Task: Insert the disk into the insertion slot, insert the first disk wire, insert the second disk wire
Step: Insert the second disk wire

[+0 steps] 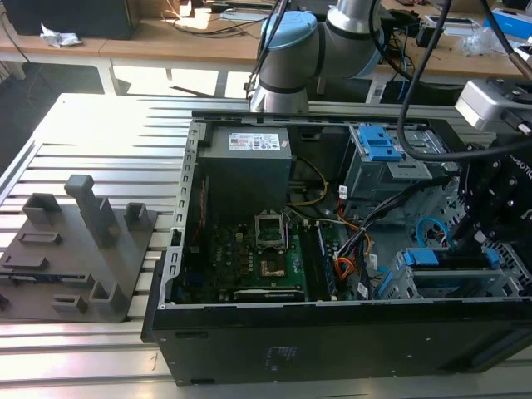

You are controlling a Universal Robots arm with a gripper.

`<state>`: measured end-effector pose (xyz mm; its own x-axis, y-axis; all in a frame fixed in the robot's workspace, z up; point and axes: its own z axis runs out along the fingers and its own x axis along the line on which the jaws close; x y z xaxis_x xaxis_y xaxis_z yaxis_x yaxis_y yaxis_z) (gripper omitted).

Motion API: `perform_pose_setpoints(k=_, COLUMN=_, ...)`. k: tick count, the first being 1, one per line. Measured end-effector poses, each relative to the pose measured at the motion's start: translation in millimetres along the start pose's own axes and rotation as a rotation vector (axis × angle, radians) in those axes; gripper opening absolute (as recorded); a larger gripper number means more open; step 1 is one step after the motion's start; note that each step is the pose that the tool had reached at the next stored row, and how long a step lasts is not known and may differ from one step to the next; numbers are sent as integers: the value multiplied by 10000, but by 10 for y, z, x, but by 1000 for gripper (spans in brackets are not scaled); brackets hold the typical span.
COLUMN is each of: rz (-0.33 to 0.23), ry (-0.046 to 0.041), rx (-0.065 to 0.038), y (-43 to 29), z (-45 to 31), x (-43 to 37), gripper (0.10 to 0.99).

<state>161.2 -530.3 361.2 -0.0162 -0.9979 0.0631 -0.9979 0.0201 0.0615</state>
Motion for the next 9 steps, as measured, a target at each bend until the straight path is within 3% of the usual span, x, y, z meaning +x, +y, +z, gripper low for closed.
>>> perform_pose_setpoints(k=4, rz=0, ry=0, rx=0, y=9, z=-143, x=9, gripper=235)
perform_pose_setpoints(k=5, rz=0, ry=0, rx=0, y=11, z=-172, x=11, gripper=220)
perform_pose_setpoints(k=7, rz=0, ry=0, rx=0, y=14, z=-228, x=14, gripper=106)
perform_pose_setpoints(k=9, rz=0, ry=0, rx=0, y=19, z=-302, x=19, gripper=106)
